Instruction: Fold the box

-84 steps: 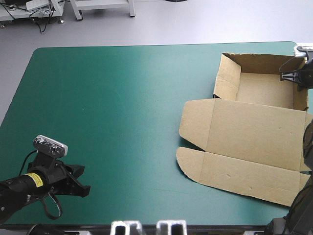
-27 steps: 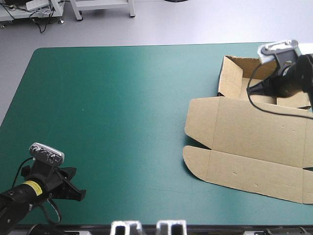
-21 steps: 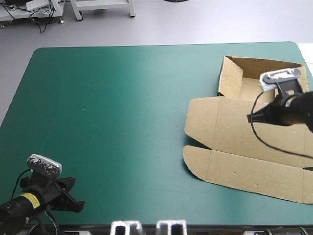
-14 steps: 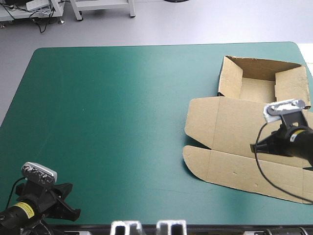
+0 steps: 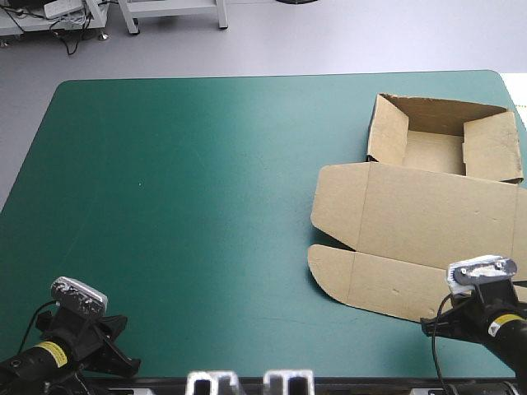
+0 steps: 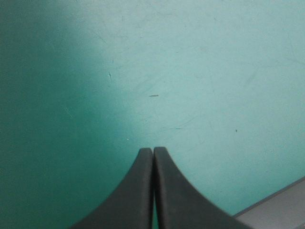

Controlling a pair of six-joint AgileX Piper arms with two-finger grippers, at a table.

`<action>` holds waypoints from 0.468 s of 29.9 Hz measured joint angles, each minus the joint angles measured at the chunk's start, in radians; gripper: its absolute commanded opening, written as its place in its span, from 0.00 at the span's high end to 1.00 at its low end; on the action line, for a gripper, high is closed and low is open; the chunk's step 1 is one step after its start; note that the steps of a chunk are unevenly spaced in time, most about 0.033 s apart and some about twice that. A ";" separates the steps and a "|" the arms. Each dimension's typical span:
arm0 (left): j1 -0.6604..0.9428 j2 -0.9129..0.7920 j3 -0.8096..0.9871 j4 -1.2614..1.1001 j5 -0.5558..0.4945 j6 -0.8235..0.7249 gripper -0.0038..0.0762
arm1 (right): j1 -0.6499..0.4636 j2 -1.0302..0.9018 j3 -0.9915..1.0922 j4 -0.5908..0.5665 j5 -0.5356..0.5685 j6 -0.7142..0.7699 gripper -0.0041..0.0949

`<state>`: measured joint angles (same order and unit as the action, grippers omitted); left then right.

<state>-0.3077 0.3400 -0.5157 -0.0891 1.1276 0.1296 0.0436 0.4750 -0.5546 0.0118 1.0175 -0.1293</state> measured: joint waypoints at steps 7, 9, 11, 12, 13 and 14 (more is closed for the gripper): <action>0.000 0.000 0.043 -0.097 -0.019 0.096 0.97 | 0.000 -0.122 0.047 0.001 -0.005 0.016 0.96; 0.000 0.000 0.043 -0.101 -0.020 0.104 0.97 | 0.000 -0.129 0.047 0.002 -0.007 0.020 0.96; 0.000 0.000 0.043 -0.102 -0.020 0.108 0.97 | 0.000 -0.129 0.047 0.002 -0.012 0.021 0.96; 0.000 0.000 0.043 -0.103 -0.020 0.109 0.97 | 0.000 -0.129 0.047 0.002 -0.014 0.021 0.96; 0.000 0.000 0.043 -0.104 -0.020 0.111 0.97 | 0.000 -0.129 0.047 0.002 -0.016 0.022 0.96; 0.000 0.000 0.043 -0.105 -0.021 0.112 0.97 | 0.000 -0.129 0.047 0.002 -0.017 0.023 0.96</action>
<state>-0.3077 0.3400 -0.4722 -0.1942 1.1067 0.2413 0.0436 0.3458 -0.5081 0.0138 1.0008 -0.1060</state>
